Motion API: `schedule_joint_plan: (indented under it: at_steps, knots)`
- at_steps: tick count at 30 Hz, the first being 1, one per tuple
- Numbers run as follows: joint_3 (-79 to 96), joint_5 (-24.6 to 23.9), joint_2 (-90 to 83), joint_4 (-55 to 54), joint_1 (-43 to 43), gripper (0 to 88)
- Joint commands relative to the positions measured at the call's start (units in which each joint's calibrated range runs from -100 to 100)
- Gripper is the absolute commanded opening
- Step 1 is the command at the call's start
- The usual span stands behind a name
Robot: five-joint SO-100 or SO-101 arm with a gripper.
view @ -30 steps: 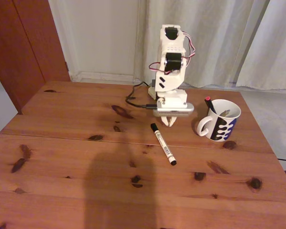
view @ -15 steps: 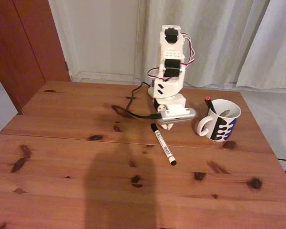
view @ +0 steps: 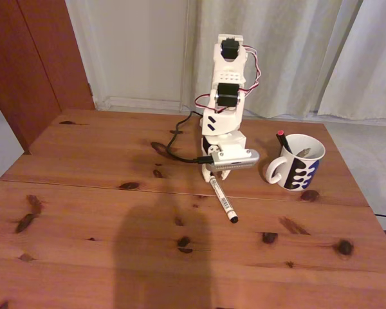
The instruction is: Clean up the desk and place the pens and markers into the cup
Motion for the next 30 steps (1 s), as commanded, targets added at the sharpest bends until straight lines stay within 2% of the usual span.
schedule_joint_plan:
  at_steps: [1,9,30]
  knots:
    - [-2.7,0.6,0.6,-1.6,0.0,17.6]
    - [-1.9,0.5,4.2,-5.9,-0.4,17.6]
    - [5.1,2.0,5.6,-5.9,-0.5,17.0]
